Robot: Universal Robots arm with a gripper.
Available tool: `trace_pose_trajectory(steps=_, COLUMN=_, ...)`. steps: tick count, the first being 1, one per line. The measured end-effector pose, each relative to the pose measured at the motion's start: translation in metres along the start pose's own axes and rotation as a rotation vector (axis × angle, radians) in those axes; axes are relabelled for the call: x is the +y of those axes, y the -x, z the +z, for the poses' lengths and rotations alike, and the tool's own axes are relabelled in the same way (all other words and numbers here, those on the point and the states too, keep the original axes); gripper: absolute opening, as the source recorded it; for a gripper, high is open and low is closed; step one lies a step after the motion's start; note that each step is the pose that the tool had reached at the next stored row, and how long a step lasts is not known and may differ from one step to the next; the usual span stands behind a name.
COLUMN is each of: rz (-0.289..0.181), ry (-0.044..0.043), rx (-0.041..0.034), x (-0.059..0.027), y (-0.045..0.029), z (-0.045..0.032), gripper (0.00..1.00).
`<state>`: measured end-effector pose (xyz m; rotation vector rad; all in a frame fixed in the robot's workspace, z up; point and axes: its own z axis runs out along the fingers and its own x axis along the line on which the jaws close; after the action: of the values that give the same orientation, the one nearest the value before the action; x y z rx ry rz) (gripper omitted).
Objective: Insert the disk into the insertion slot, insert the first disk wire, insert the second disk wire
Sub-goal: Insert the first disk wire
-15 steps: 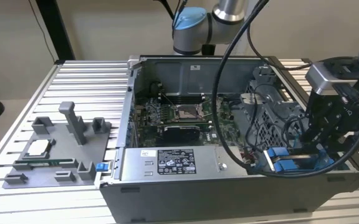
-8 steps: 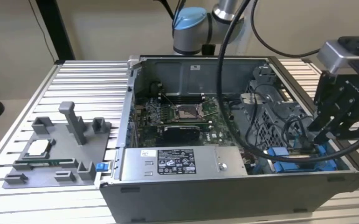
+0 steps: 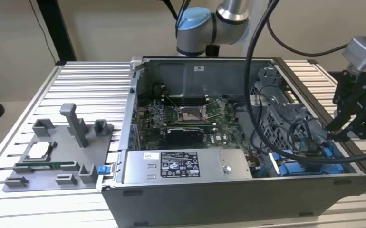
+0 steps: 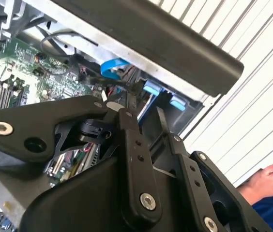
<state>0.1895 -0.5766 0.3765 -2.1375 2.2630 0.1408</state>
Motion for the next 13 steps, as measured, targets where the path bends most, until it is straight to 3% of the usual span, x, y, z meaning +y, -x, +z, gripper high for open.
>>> trace_pose_trajectory(steps=6, rz=-0.018, ry=0.004, rx=-0.0104, x=-0.011, y=0.0005, z=0.002, gripper=1.0)
trace_pose_trajectory(steps=10, rz=-0.02, ry=0.0065, rx=-0.0248, x=-0.0115, y=0.0004, z=0.0037, gripper=1.0)
trace_pose_trajectory(steps=13, rz=-0.021, ry=0.0075, rx=-0.0289, x=-0.0116, y=0.0002, z=0.0061, gripper=1.0)
